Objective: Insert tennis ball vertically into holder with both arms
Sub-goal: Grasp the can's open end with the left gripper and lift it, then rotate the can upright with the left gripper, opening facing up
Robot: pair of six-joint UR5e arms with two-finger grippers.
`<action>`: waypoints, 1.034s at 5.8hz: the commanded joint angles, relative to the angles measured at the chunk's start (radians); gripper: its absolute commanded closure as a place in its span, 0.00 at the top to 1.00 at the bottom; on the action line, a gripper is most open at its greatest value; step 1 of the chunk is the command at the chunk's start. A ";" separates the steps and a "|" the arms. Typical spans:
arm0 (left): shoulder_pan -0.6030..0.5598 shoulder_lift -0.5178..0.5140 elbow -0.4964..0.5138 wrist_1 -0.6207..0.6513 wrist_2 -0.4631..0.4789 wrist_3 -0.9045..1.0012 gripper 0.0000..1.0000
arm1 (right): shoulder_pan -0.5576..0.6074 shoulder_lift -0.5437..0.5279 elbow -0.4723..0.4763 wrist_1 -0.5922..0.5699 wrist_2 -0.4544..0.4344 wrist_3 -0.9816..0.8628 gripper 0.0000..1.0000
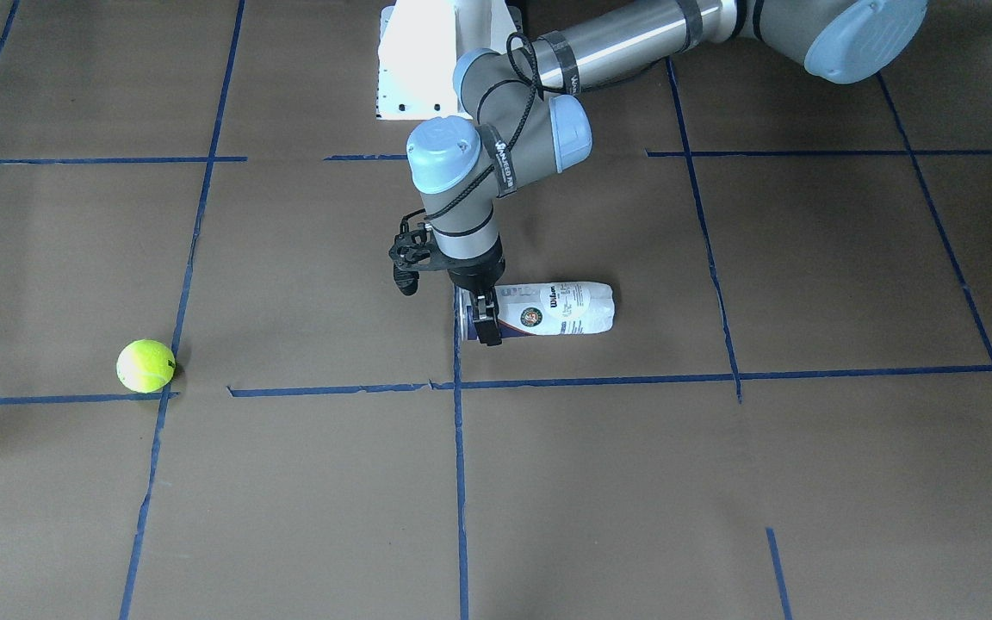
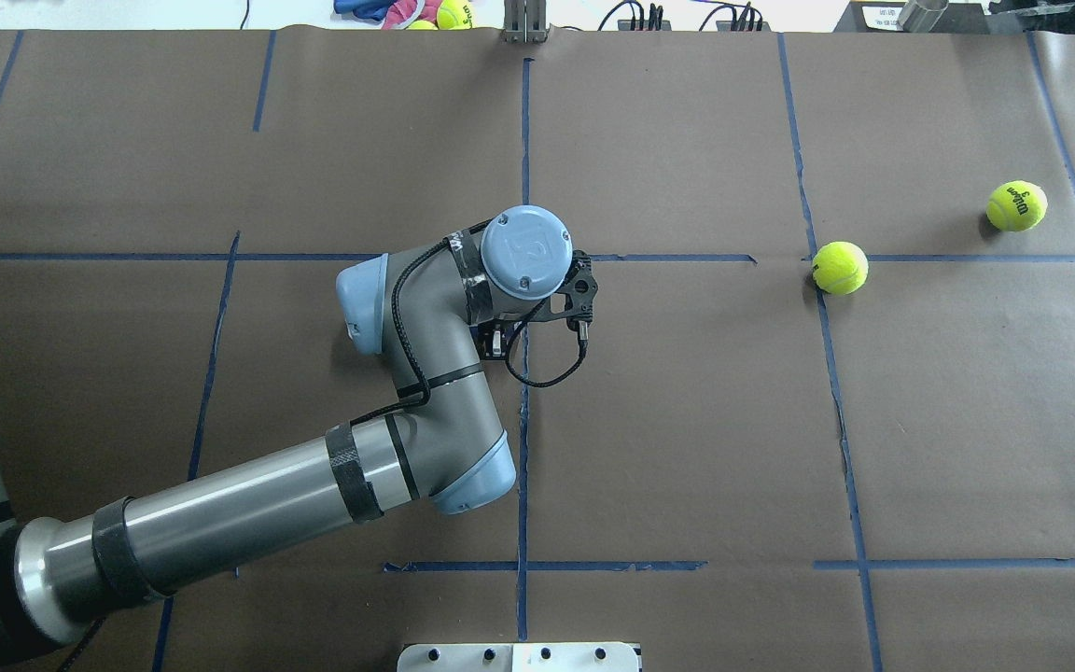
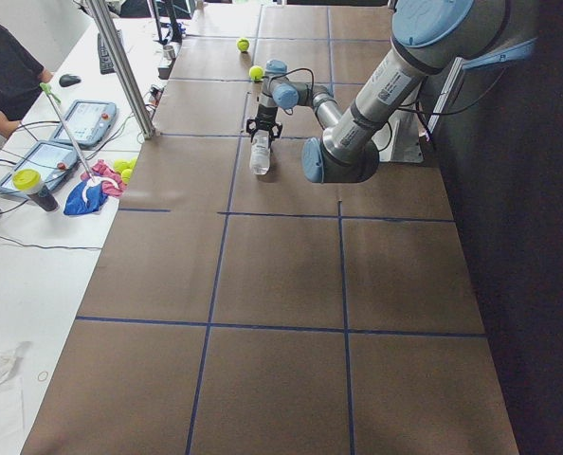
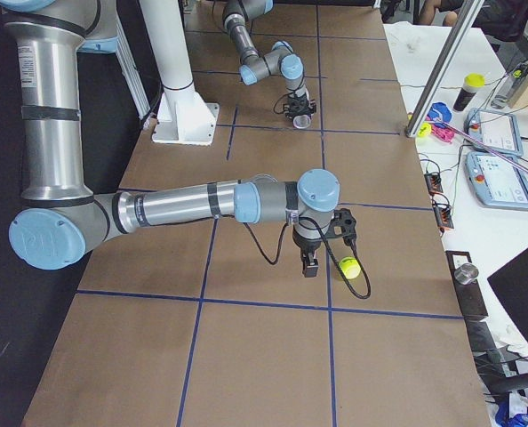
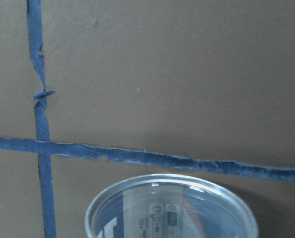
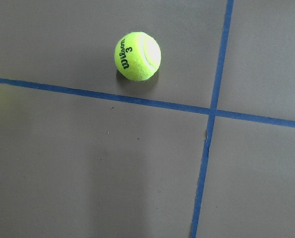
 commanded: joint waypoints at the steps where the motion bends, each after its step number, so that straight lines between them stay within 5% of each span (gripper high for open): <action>1: -0.025 0.007 -0.162 -0.006 0.005 -0.060 0.71 | 0.000 0.001 -0.001 0.000 0.000 0.000 1.00; 4: -0.057 0.148 -0.282 -0.663 0.065 -0.567 0.72 | 0.000 -0.001 -0.002 0.066 0.002 -0.007 1.00; 6: 0.010 0.283 -0.257 -1.144 0.292 -0.707 0.72 | -0.029 -0.004 -0.010 0.133 0.005 0.000 1.00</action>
